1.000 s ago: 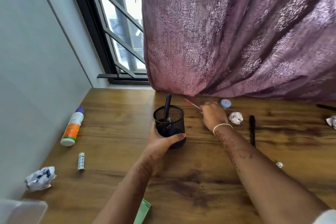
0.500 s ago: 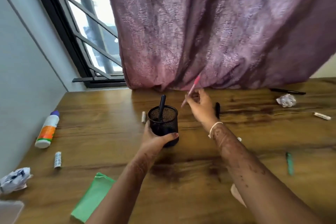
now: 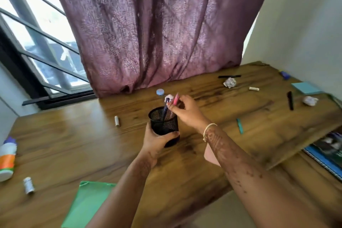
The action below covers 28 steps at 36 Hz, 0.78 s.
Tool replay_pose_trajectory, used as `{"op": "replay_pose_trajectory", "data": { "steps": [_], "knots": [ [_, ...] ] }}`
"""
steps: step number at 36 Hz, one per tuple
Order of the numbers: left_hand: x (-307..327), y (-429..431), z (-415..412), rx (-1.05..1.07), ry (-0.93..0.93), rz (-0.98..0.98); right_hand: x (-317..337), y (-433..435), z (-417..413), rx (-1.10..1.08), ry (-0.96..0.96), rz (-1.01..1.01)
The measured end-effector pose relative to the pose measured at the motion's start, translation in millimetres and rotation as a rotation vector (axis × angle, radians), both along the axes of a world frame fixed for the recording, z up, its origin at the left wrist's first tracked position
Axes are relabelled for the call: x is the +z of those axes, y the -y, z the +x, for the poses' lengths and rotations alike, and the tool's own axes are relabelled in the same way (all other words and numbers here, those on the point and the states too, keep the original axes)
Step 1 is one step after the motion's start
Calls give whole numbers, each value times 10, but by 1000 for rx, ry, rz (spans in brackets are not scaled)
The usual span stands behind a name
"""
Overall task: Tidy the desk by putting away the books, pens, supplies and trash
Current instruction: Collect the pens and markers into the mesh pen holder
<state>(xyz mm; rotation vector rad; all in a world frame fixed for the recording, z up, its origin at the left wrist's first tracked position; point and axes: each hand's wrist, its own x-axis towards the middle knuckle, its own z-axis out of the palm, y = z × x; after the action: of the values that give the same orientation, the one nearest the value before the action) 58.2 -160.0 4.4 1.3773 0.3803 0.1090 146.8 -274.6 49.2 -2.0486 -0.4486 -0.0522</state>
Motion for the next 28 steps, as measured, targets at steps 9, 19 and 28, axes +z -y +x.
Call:
{"op": "replay_pose_trajectory", "data": {
  "steps": [9,19,28],
  "knots": [
    [-94,89,-337,-71,11,-47,-56,238,-563,-17,-135,70],
    [-196,137,-321,-10,-70,18,-234,413,-295,-197,-274,56],
    [-253,179,-29,72,-71,-3,-334,445,385,-242,-119,-415]
  ]
}}
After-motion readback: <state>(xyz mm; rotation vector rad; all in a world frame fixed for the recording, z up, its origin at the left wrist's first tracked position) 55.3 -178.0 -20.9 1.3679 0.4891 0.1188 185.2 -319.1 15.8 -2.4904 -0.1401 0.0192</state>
